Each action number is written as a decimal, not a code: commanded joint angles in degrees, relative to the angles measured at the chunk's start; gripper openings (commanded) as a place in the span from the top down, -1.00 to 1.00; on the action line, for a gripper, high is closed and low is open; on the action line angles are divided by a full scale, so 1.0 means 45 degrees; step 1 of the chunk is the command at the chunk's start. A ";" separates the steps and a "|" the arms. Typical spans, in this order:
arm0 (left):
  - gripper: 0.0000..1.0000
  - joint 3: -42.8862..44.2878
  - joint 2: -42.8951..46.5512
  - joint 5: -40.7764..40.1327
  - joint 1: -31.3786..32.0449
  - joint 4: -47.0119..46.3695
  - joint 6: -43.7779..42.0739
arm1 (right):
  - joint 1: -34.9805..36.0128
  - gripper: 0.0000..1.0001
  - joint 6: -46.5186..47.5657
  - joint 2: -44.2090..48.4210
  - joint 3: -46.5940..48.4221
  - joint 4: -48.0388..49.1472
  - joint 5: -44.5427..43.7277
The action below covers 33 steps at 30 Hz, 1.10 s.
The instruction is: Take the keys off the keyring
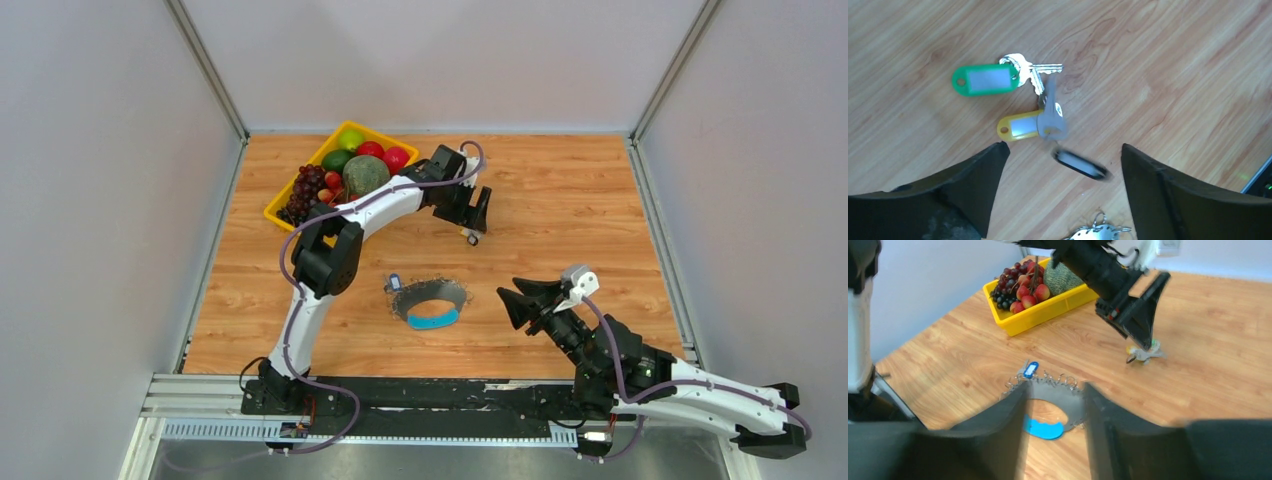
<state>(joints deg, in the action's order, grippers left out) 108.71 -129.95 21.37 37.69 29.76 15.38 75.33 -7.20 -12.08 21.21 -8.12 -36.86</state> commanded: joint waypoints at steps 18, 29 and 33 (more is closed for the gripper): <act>-1.00 -0.3132 0.8541 -0.6682 -0.0407 0.4828 0.0597 | 0.0021 -1.00 -0.0787 -0.6056 0.5830 -0.1674 -0.2741; -1.00 -0.7538 1.4985 -0.9725 -0.0405 0.1907 -0.1541 | -0.1333 -1.00 0.0938 -0.6609 0.8069 -0.2279 -0.2717; -1.00 -0.9101 1.6231 -0.8541 -0.0407 0.0583 -0.1865 | -0.1417 -1.00 0.0932 -0.6521 0.8104 -0.2316 -0.2667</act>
<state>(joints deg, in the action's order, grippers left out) 72.93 -59.57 -19.77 36.14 40.49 10.52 69.30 -5.13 -41.85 55.61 -17.32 -49.76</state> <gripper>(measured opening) 0.998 0.997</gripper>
